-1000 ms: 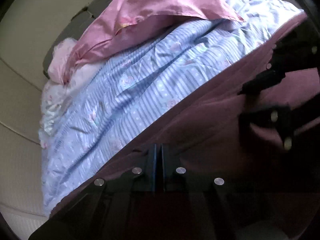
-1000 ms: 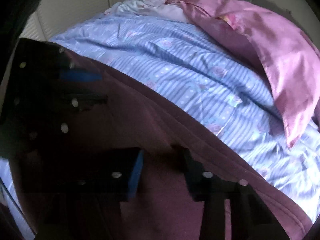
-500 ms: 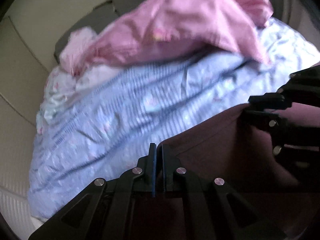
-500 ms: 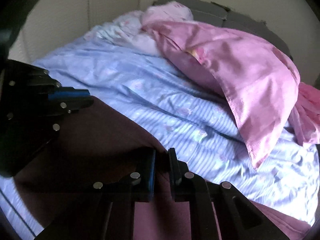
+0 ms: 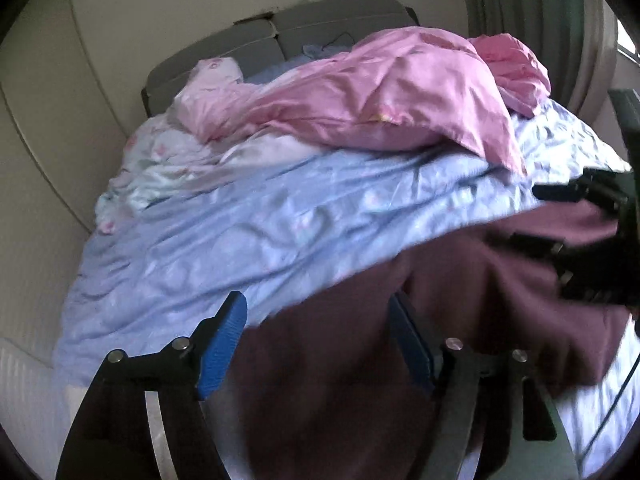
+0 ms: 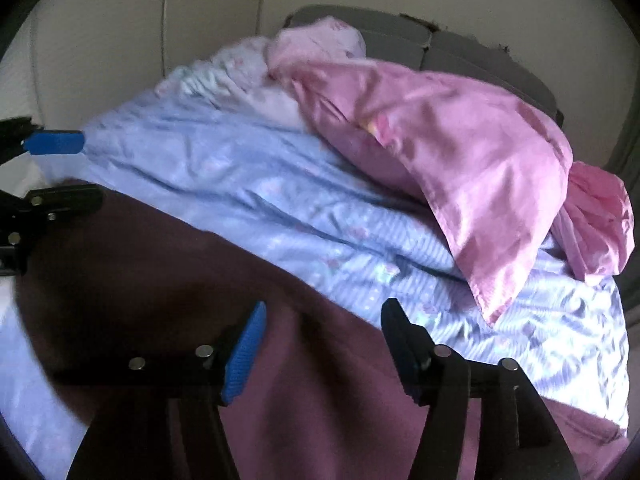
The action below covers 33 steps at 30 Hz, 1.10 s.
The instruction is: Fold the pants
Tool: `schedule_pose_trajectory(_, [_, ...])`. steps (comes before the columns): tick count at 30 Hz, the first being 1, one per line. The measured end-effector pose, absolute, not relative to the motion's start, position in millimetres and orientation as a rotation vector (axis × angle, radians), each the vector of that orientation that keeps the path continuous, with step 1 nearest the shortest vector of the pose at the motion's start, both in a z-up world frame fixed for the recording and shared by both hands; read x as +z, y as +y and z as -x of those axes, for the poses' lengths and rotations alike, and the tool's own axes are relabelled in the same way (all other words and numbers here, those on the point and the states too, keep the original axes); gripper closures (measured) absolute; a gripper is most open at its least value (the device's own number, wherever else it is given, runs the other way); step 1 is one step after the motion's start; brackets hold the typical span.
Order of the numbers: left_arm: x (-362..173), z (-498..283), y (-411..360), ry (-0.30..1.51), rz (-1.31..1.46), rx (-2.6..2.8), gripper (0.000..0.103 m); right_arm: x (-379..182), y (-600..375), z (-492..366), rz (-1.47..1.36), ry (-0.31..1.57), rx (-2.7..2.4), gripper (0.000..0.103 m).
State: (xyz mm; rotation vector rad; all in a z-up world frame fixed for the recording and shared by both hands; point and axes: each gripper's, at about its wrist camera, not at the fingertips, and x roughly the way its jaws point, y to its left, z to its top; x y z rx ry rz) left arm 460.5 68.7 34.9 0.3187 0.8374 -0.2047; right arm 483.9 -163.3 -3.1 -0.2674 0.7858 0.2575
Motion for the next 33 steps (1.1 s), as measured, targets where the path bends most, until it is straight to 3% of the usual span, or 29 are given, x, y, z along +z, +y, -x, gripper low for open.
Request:
schedule_pose_trajectory(10, [-25.8,-464.2,132.5,1.049,-0.035,-0.260,0.032,-1.0,-107.3,-425.8,0.204,0.769,0.346,0.041])
schedule_pose_trajectory(12, [-40.7,-472.1,132.8,1.104,0.037,-0.256,0.047,-8.3,-98.2,-428.4,0.221,0.796,0.340,0.041])
schedule_pose_trajectory(13, [-48.0,-474.5,131.7,1.134,0.054,-0.245,0.065,-11.0,-94.8,-430.2,0.227,0.805,0.328,0.041])
schedule_pose_trajectory(15, [-48.9,-471.6,128.2,1.118,0.018,-0.189,0.075,-16.5,-90.0,-435.2,0.236,0.825,0.304,0.041])
schedule_pose_trajectory(16, [-44.3,-467.9,127.3,1.097,-0.013,-0.180,0.086,-18.2,-89.5,-437.3,0.238,0.832,0.296,0.041])
schedule_pose_trajectory(21, [-26.0,-488.4,164.2,1.110,0.055,-0.168,0.087,-14.9,-90.7,-438.3,0.223,0.845,0.286,0.041])
schedule_pose_trajectory(24, [-44.8,-488.4,147.9,1.111,-0.083,-0.127,0.083,-12.6,-96.0,-435.7,0.165,0.851,0.299,0.041])
schedule_pose_trajectory(27, [-41.1,-479.1,127.0,1.065,-0.239,-0.071,0.073,-26.8,-96.0,-442.5,0.200,0.894,0.271,0.041])
schedule_pose_trajectory(29, [-29.5,-475.4,122.5,1.047,-0.307,-0.017,0.034,-40.4,-95.7,-448.7,0.246,0.936,0.249,0.041])
schedule_pose_trajectory(33, [14.1,-453.5,123.9,0.913,-0.380,0.031,0.026,-54.8,-110.2,-461.3,0.225,0.983,0.214,0.041])
